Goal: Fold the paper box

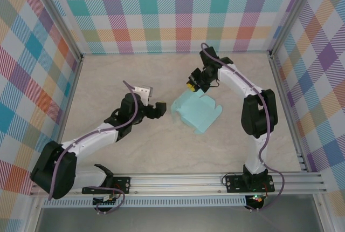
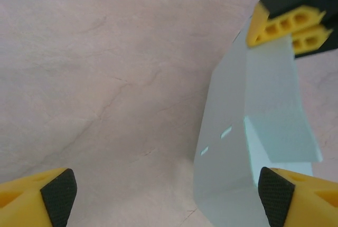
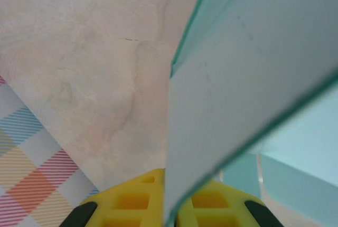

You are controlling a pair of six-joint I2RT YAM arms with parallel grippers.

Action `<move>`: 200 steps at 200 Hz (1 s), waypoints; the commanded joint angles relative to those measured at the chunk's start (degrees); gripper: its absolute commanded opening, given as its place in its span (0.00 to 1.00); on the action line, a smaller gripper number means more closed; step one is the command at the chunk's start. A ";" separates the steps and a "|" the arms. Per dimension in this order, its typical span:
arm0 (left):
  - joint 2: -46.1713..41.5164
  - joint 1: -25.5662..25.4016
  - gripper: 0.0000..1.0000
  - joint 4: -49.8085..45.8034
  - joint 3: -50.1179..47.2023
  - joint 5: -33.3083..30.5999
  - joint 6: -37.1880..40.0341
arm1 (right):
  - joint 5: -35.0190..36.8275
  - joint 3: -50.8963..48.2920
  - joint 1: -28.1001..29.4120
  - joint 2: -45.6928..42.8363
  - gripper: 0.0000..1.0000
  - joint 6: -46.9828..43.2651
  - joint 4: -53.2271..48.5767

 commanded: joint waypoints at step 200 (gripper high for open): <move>23.87 -5.09 0.87 29.02 -5.61 15.31 24.31 | -23.84 -33.26 -3.74 -6.96 0.10 -2.06 56.71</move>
